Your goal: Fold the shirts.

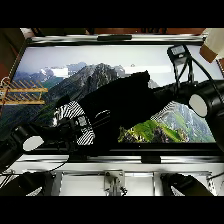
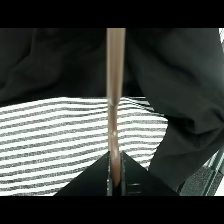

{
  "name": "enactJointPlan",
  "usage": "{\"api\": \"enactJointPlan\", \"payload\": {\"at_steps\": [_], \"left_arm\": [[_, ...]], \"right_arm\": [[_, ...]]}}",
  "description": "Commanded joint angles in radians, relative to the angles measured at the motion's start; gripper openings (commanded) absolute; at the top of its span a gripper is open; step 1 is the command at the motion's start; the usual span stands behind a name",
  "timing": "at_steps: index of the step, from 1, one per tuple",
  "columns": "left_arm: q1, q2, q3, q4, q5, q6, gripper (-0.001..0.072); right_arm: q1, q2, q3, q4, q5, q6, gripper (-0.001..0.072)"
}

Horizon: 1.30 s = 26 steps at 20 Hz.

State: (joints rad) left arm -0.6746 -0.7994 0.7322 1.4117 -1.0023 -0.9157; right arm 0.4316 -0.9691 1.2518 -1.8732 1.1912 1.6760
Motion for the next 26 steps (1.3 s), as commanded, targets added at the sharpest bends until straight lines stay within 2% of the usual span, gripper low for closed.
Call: {"api": "enactJointPlan", "payload": {"at_steps": [1, 3, 5, 6, 7, 8, 10, 12, 14, 15, 16, 18, 20, 21, 22, 25, 26], "left_arm": [[-0.006, 0.006, 0.0, 0.001, -0.003, 0.002, 0.0044], [-0.006, 0.006, 0.0, 0.001, -0.001, 0.002, 0.0044], [-0.006, 0.006, 0.0, 0.001, 0.0, 0.0, 0.0045], [-0.006, 0.007, 0.0, 0.001, 0.0, -0.014, 0.0045], [-0.005, 0.009, 0.0, 0.001, 0.0, -0.021, 0.0045], [-0.005, 0.011, 0.0, 0.001, 0.0, -0.025, 0.0045], [-0.005, 0.01, 0.0, 0.001, 0.0, -0.04, 0.0045], [-0.005, 0.01, 0.0, 0.002, 0.0, -0.04, 0.0045], [-0.005, 0.01, 0.0, 0.002, 0.0, -0.04, 0.0045], [-0.005, 0.01, 0.0, 0.002, 0.0, -0.04, 0.0045], [-0.005, 0.01, 0.0, 0.002, 0.0, -0.04, 0.0045], [-0.005, 0.01, 0.0, 0.002, 0.0, -0.04, 0.0045], [-0.005, 0.01, 0.0, 0.001, 0.0, -0.04, 0.0045], [-0.005, 0.01, 0.0, 0.002, 0.0, -0.039, 0.0045], [-0.005, 0.01, 0.0, 0.001, 0.0, -0.039, 0.0045], [-0.005, 0.01, 0.0, 0.001, -0.001, -0.04, 0.0045], [-0.005, 0.01, 0.0, 0.002, -0.002, -0.046, 0.0045]], "right_arm": [[0.0, -0.092, 0.123, -0.038, -0.04, -0.048, 0.0066], [0.0, -0.13, 0.162, -0.039, -0.043, -0.046, 0.0065], [0.0, -0.17, 0.163, 0.026, -0.042, -0.032, 0.0068], [0.0, -0.191, 0.163, 0.065, -0.02, -0.032, 0.0101], [0.0, -0.204, 0.163, 0.077, 0.018, -0.032, 0.0362], [0.0, -0.205, 0.163, 0.073, 0.06, -0.046, 0.0566], [0.0, -0.175, 0.181, 0.021, 0.139, -0.091, 0.0567], [0.0, -0.117, 0.22, -0.023, 0.159, -0.161, 0.0566], [0.0, -0.056, 0.25, 0.008, 0.154, -0.246, 0.0566], [0.0, -0.032, 0.25, 0.071, 0.168, -0.305, 0.0566], [0.0, -0.026, 0.25, 0.147, 0.213, -0.397, 0.0566], [0.003, -0.044, 0.245, 0.306, 0.344, -0.684, 0.0566], [0.003, -0.07, 0.245, 0.349, 0.384, -0.992, 0.0565], [0.002, -0.083, 0.245, 0.347, 0.379, -1.087, 0.0565], [-0.002, -0.099, 0.245, 0.347, 0.369, -1.134, 0.0565], [-0.01, -0.169, 0.245, 0.424, 0.323, -1.181, 0.0565], [-0.01, -0.192, 0.245, 0.479, 0.326, -1.246, 0.0565]]}}
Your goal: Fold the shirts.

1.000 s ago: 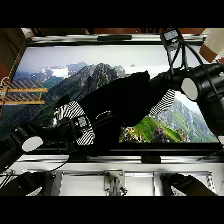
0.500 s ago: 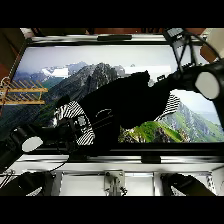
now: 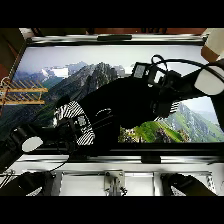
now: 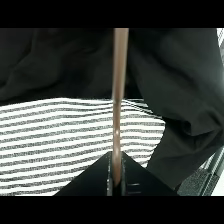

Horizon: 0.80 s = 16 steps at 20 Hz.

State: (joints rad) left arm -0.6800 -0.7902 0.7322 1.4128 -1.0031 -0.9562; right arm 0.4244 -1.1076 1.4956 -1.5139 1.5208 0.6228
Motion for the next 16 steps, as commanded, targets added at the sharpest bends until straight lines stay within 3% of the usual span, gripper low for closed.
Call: {"api": "enactJointPlan", "payload": {"at_steps": [1, 9, 12, 13, 14, 16], "left_arm": [[0.0, 0.001, 0.0, 0.0, -0.002, -0.007, 0.0045], [0.0, 0.001, 0.0, 0.0, -0.001, -0.009, 0.0045], [0.0, 0.006, 0.0, 0.0, 0.006, -0.01, 0.0045], [0.0, 0.015, 0.0, 0.0, 0.018, -0.01, 0.0045], [0.0, 0.028, 0.0, 0.0, 0.032, -0.01, 0.0045], [0.0, 0.038, 0.0, 0.0, 0.034, -0.01, 0.0045]], "right_arm": [[-0.003, -0.07, 0.001, 0.123, -0.002, -0.249, 0.0565], [-0.003, -0.166, 0.001, 0.118, 0.003, -0.314, 0.0565], [-0.004, -0.212, 0.001, 0.109, 0.076, -0.314, 0.0562], [-0.003, -0.223, 0.001, 0.09, 0.12, -0.313, 0.0484], [-0.004, -0.232, 0.001, 0.091, 0.166, -0.311, 0.0279], [-0.003, -0.236, 0.001, 0.112, 0.191, -0.309, 0.0103]]}}
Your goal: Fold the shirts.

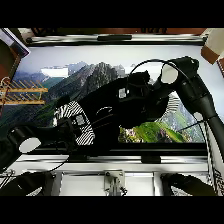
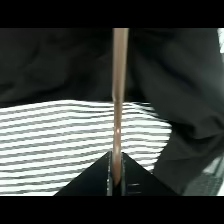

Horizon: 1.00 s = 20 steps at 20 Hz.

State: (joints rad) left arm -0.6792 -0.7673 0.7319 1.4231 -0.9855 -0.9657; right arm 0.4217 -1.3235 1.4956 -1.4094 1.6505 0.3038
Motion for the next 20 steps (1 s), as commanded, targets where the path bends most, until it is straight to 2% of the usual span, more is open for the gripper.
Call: {"api": "enactJointPlan", "payload": {"at_steps": [1, 4, 5, 6, 7, 9, 13, 15, 16, 17, 18, 20], "left_arm": [[0.0, 0.012, 0.0, -0.01, 0.017, 0.0, 0.0046], [0.0, 0.005, 0.0, -0.001, 0.017, 0.0, 0.0069], [0.0, 0.008, 0.001, 0.023, 0.016, 0.0, 0.0241], [0.0, 0.011, 0.001, 0.059, 0.018, -0.017, 0.0464], [0.0, 0.015, 0.006, 0.116, 0.017, -0.072, 0.0618], [0.006, 0.035, 0.031, 0.236, 0.016, -0.194, 0.0624], [0.122, 0.135, 0.111, 0.336, -0.012, -0.308, 0.0617], [0.245, 0.2, 0.13, 0.335, -0.036, -0.462, 0.0596], [0.316, 0.225, 0.125, 0.324, -0.058, -0.59, 0.0594], [0.38, 0.233, 0.113, 0.279, -0.097, -0.703, 0.0594], [0.441, 0.227, 0.089, 0.177, -0.142, -0.774, 0.0594], [0.502, 0.202, 0.003, -0.129, -0.12, -0.793, 0.0594]], "right_arm": [[-0.001, -0.019, 0.001, 0.018, 0.065, 0.008, 0.0069], [-0.001, -0.012, 0.001, 0.014, 0.101, 0.015, 0.0067], [-0.001, 0.0, 0.001, 0.013, 0.095, 0.034, 0.0066], [-0.001, 0.012, 0.001, 0.011, 0.096, 0.042, 0.0066], [-0.001, 0.028, 0.001, 0.011, 0.103, 0.051, 0.0065], [-0.001, 0.063, 0.001, 0.013, 0.113, 0.071, 0.0063], [-0.001, 0.114, 0.001, 0.012, 0.113, 0.161, 0.0063], [-0.001, 0.134, 0.001, 0.012, 0.113, 0.226, 0.0063], [-0.001, 0.143, 0.001, 0.011, 0.113, 0.262, 0.0063], [-0.001, 0.153, 0.001, 0.001, 0.113, 0.304, 0.0063], [0.0, 0.163, 0.001, -0.016, 0.113, 0.346, 0.0063], [0.0, 0.181, 0.001, -0.053, 0.108, 0.418, 0.0062]]}}
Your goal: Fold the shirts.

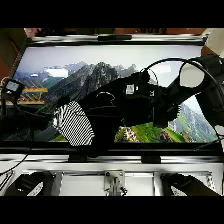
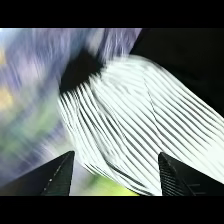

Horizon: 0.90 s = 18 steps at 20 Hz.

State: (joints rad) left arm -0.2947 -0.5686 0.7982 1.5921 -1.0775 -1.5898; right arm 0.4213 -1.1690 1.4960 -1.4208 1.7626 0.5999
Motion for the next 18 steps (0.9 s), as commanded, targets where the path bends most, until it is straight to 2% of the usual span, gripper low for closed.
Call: {"api": "enactJointPlan", "payload": {"at_steps": [1, 3, 8, 10, 13, 17, 18], "left_arm": [[0.111, -0.01, -0.114, -0.447, 0.034, -0.169, 0.0594], [0.056, -0.049, -0.209, -0.684, 0.204, -0.169, 0.0593], [-0.202, -0.273, -0.25, -0.879, 0.531, -0.163, 0.0593], [-0.28, -0.362, -0.248, -1.006, 0.64, -0.099, 0.0594], [-0.327, -0.455, -0.207, -1.117, 0.653, 0.009, 0.0594], [-0.329, -0.547, -0.143, -1.158, 0.678, 0.012, 0.0592], [-0.329, -0.571, -0.134, -1.158, 0.655, 0.013, 0.0511]], "right_arm": [[0.0, 0.034, 0.001, -0.053, -0.012, 0.148, 0.0062], [0.0, 0.042, 0.001, -0.053, -0.016, 0.209, 0.0062], [0.0, 0.043, 0.001, -0.04, -0.019, 0.245, 0.0062], [0.0, 0.043, 0.001, -0.039, -0.018, 0.247, 0.0062], [0.0, 0.043, 0.001, -0.039, -0.019, 0.249, 0.0062], [0.0, 0.043, 0.001, -0.035, -0.019, 0.254, 0.0062], [0.0, 0.043, 0.001, -0.036, -0.019, 0.259, 0.0062]]}}
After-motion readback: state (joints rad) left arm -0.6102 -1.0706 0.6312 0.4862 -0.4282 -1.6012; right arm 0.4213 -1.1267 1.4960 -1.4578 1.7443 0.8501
